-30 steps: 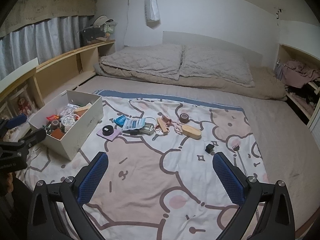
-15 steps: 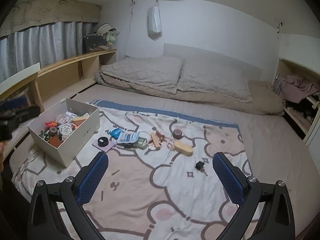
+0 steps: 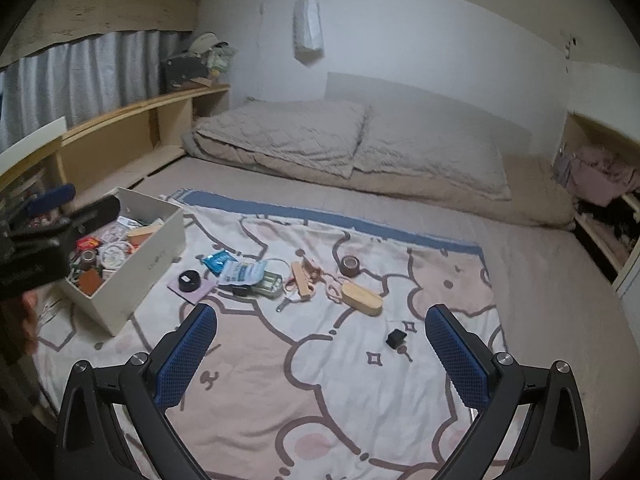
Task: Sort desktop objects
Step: 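Move both tools over the blanket toward the black jar on the lilac card, then lower the left tool toward the black jar on the lilac card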
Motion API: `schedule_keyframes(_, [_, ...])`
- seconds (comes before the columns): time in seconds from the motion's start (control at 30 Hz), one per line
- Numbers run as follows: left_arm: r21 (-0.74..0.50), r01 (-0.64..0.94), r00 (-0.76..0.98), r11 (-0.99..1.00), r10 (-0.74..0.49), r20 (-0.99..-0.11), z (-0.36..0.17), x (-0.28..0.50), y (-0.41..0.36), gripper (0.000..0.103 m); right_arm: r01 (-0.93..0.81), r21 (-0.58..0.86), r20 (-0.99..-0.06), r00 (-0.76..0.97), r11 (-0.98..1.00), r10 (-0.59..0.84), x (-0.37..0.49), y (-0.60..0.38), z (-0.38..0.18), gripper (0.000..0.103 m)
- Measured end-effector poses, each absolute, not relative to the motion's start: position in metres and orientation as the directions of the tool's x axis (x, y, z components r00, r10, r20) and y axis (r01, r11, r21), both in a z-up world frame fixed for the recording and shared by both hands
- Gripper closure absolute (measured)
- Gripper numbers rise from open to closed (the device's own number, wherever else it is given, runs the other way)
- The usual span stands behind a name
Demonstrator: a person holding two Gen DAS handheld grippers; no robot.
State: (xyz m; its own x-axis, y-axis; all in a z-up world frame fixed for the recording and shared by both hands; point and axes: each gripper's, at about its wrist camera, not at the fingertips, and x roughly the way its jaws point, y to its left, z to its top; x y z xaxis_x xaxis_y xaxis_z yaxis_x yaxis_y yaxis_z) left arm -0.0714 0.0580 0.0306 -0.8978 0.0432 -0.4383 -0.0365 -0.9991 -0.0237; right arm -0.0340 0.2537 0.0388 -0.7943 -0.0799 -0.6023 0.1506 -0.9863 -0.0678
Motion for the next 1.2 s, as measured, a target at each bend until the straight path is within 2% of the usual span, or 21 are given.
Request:
schedule_keyframes(0.3, [-0.007, 0.049, -0.860, -0.999, -0.039, -0.508, -0.046, -0.127, 0.066, 0.000, 0.100, -0.023, -0.644, -0.762, -0.995, -0.062, -0.072, 0.274, -0.010, 0.000])
schedule_keyframes(0.47, [-0.042, 0.090, -0.831, -0.995, -0.052, -0.554, -0.080, -0.146, 0.054, 0.000, 0.076, -0.007, -0.656, -0.753, -0.997, -0.053, -0.091, 0.277, -0.031, 0.000])
schedule_keyframes(0.87, [0.006, 0.162, -0.756, -0.987, -0.128, -0.642, -0.146, -0.185, 0.034, 0.000, 0.049, 0.030, -0.709, -0.703, -0.998, -0.055, -0.125, 0.263, -0.086, 0.000])
schedule_keyframes(1.2, [-0.027, 0.204, -0.708, -0.979, -0.128, -0.694, -0.176, -0.216, 0.021, 0.000, 0.079, 0.048, -0.746, -0.660, -0.996, -0.089, -0.153, 0.225, -0.118, 0.000])
